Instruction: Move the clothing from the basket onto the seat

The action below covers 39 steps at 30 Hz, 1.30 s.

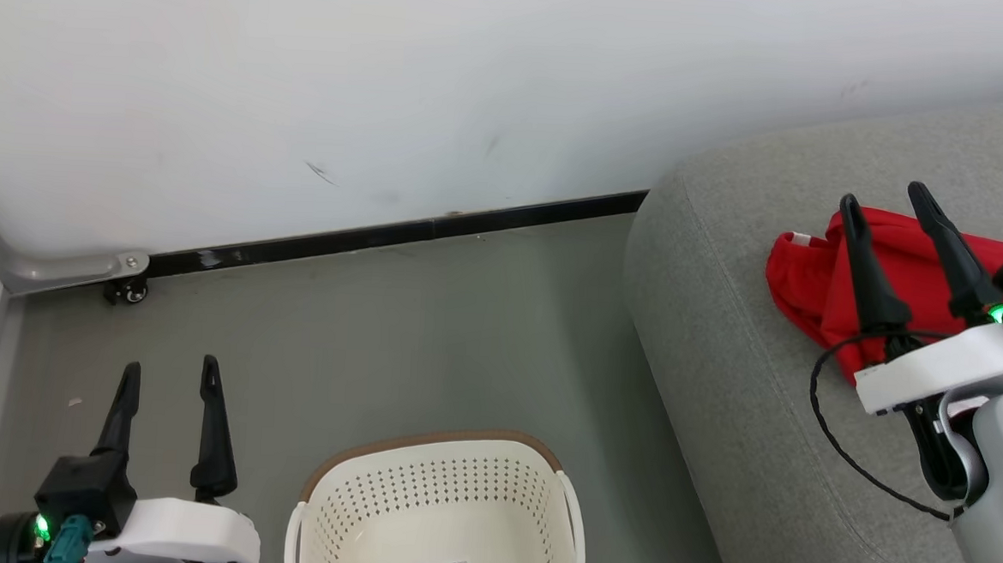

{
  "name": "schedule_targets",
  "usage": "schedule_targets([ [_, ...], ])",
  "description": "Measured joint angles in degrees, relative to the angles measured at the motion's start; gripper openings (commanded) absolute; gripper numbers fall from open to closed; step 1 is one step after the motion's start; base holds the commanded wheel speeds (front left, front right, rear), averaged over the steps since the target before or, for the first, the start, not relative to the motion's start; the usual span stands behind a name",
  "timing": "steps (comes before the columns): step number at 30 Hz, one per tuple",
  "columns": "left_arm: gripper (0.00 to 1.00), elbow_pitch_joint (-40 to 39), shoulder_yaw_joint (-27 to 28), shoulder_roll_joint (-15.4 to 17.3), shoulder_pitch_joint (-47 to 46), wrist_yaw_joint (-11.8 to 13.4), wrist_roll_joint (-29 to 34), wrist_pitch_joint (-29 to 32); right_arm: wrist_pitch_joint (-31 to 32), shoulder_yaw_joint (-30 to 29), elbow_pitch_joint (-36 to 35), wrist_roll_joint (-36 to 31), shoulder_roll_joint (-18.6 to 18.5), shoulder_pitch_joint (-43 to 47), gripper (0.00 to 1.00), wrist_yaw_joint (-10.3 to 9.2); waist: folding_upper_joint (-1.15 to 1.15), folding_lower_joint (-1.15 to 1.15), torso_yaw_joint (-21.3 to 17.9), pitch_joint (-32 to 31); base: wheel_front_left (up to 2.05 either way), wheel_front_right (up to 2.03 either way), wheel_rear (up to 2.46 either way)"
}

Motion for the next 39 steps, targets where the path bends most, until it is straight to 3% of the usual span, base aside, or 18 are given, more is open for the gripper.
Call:
schedule_targets([
  [21,1.0,1.99,-4.33,-1.87,1.96,-0.34,1.86,-0.01,-0.09,-4.05,-4.72,-6.41,7.17,15.68,1.0,0.0,0.0,0.0,5.11,-3.74,0.0,0.0,0.0],
  [39,1.0,2.0,-5.68,-2.47,1.96,-0.42,3.19,-0.01,1.52,-8.13,-8.7,-12.87,13.73,23.82,1.0,0.0,0.0,0.0,6.93,-3.83,0.0,0.0,0.0],
])
